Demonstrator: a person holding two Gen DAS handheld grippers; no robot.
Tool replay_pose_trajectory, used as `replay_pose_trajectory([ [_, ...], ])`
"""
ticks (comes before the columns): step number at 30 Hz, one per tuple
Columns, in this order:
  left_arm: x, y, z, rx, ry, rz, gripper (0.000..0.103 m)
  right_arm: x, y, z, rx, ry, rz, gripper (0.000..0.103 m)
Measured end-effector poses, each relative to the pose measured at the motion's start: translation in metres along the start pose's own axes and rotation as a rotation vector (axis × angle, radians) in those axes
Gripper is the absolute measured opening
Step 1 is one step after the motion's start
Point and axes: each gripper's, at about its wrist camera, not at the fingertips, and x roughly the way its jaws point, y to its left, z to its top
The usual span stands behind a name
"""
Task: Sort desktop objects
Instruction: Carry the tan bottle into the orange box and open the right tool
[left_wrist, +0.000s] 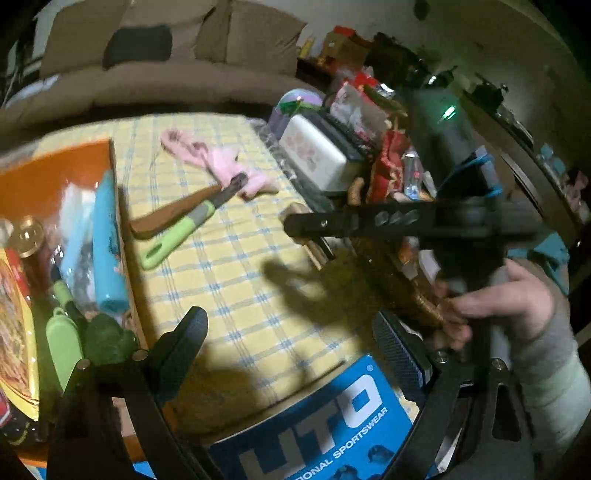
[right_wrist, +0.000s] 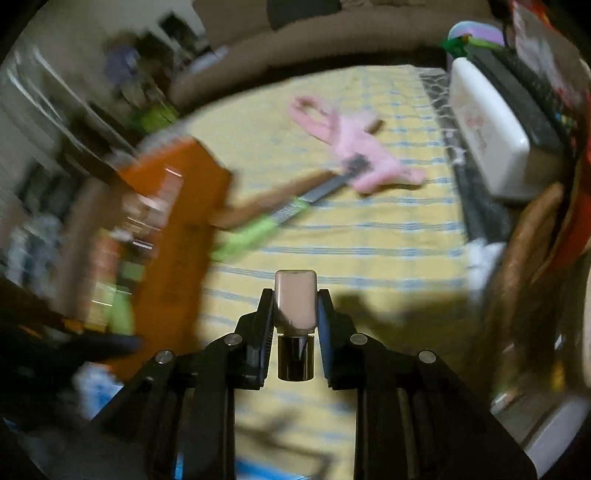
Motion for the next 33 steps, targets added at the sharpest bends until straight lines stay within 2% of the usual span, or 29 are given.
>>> replay_pose_trajectory([
  [4, -0.013, -0.004, 0.001, -0.009, -0.045, 0.011, 0.093, -0.014, 0.033, -0.011, 0.032, -0.008, 0.169, 0.021],
  [8, -0.033, -0.003, 0.000, 0.018, -0.109, 0.054, 0.089, -0.017, 0.058, -0.023, 0.037, 0.031, 0.270, 0.021],
  [9, -0.037, -0.001, -0.001, 0.023, -0.113, 0.049, 0.082, -0.017, 0.063, -0.025, 0.033, 0.032, 0.276, 0.021],
  [11, -0.042, 0.006, -0.003, 0.011, -0.103, 0.022, 0.051, -0.019, 0.076, -0.029, 0.007, 0.030, 0.270, 0.021],
  [12, -0.043, 0.010, -0.004, -0.001, -0.077, -0.004, 0.023, -0.019, 0.085, -0.031, -0.011, 0.031, 0.270, 0.021],
  [13, -0.044, 0.012, -0.006, -0.006, -0.063, -0.004, 0.017, -0.017, 0.090, -0.031, -0.024, 0.032, 0.265, 0.021],
  [15, -0.051, 0.017, -0.011, -0.014, -0.061, -0.007, 0.017, -0.017, 0.103, -0.032, -0.057, 0.035, 0.236, 0.021],
  [19, -0.071, 0.032, -0.014, -0.035, -0.069, -0.027, 0.017, -0.015, 0.125, -0.036, -0.081, 0.031, 0.248, 0.021],
  [26, -0.102, 0.065, -0.003, -0.022, -0.054, 0.040, 0.017, 0.000, 0.171, -0.021, -0.111, 0.019, 0.281, 0.021],
  [30, -0.098, 0.084, -0.011, -0.026, -0.003, 0.062, 0.017, 0.022, 0.182, -0.024, -0.113, 0.040, 0.274, 0.021],
  [33, -0.090, 0.094, -0.024, -0.044, 0.032, 0.048, 0.017, 0.040, 0.179, -0.032, -0.090, 0.077, 0.267, 0.021],
])
